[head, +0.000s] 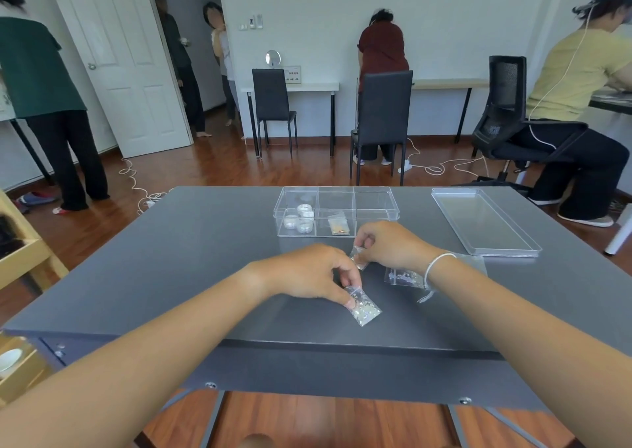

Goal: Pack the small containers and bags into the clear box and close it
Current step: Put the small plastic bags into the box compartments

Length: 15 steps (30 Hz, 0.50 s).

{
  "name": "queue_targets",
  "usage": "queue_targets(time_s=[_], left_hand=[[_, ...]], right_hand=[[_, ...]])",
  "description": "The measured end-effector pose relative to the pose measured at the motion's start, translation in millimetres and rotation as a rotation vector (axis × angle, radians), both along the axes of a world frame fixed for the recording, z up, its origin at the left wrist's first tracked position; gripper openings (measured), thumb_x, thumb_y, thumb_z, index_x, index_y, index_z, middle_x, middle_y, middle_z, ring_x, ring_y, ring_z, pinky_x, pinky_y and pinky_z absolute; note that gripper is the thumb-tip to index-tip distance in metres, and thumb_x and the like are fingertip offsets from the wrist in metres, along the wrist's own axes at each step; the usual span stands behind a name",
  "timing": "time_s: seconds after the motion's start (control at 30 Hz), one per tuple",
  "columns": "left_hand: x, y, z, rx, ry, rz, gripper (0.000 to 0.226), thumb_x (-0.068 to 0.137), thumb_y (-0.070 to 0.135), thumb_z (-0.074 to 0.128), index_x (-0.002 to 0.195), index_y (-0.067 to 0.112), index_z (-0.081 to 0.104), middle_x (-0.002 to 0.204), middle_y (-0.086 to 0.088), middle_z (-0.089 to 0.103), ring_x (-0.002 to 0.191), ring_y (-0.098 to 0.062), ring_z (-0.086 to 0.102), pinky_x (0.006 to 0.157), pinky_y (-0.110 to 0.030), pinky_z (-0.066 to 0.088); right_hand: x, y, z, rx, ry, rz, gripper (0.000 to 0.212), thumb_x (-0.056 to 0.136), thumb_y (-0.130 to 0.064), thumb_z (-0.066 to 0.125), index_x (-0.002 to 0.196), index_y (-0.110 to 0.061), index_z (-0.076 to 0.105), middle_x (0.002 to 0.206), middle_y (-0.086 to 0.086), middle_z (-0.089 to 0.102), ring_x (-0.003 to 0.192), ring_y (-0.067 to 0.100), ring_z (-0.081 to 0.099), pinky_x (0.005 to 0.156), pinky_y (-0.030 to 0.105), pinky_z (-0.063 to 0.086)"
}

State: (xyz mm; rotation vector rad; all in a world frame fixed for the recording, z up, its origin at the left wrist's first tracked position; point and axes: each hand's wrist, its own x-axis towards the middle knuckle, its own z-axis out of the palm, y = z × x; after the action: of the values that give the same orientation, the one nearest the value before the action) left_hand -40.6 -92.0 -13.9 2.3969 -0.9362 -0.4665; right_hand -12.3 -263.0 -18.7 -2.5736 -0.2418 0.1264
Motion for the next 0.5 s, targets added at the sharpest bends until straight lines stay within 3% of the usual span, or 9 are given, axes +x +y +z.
queue_targets(time_s=[0.1, 0.17, 0.3, 0.37, 0.5], left_hand=[[2, 3, 3, -0.063, 0.064, 0.044, 0.008, 0.076, 0.017, 0.071, 0.082, 0.022, 0.069, 0.066, 0.017, 0.062, 0.048, 0.010, 0.048, 0.047, -0.001, 0.031], [7, 8, 9, -0.090, 0.063, 0.090, 0.011, 0.078, 0.019, 0.069, 0.077, 0.029, 0.069, 0.061, 0.019, 0.062, 0.050, 0.008, 0.049, 0.051, -0.005, 0.035], [25, 20, 35, -0.178, 0.005, 0.181, 0.019, 0.082, 0.018, 0.065, 0.077, 0.035, 0.069, 0.074, 0.011, 0.063, 0.056, 0.008, 0.052, 0.055, -0.013, 0.047], [36, 25, 51, -0.257, -0.043, 0.237, 0.019, 0.084, 0.015, 0.064, 0.079, 0.033, 0.071, 0.072, 0.013, 0.064, 0.054, 0.007, 0.052, 0.053, -0.010, 0.047], [60, 28, 73, -0.297, -0.161, 0.330, 0.019, 0.085, 0.018, 0.062, 0.083, 0.035, 0.070, 0.075, 0.022, 0.064, 0.060, 0.009, 0.055, 0.054, -0.012, 0.047]], right_hand=[[-1, 1, 0, 0.030, -0.020, 0.019, 0.018, 0.077, -0.016, 0.070, 0.092, -0.019, 0.059, 0.089, -0.004, 0.055, 0.084, 0.019, 0.054, 0.077, 0.032, 0.047], [-1, 1, 1, 0.056, -0.030, 0.023, 0.017, 0.078, -0.013, 0.068, 0.089, -0.020, 0.057, 0.082, -0.007, 0.053, 0.081, 0.018, 0.053, 0.073, 0.030, 0.046], [2, -2, 8, 0.184, -0.039, 0.027, 0.027, 0.080, -0.009, 0.066, 0.072, -0.028, 0.049, 0.071, -0.004, 0.049, 0.057, 0.013, 0.049, 0.054, 0.020, 0.039], [4, -3, 12, 0.241, -0.034, 0.021, 0.028, 0.081, -0.008, 0.065, 0.071, -0.029, 0.049, 0.074, 0.002, 0.052, 0.054, 0.013, 0.048, 0.052, 0.020, 0.040], [7, -6, 18, 0.304, -0.006, 0.030, 0.026, 0.082, -0.007, 0.063, 0.074, -0.030, 0.054, 0.064, -0.003, 0.042, 0.051, 0.015, 0.040, 0.051, 0.023, 0.037]])
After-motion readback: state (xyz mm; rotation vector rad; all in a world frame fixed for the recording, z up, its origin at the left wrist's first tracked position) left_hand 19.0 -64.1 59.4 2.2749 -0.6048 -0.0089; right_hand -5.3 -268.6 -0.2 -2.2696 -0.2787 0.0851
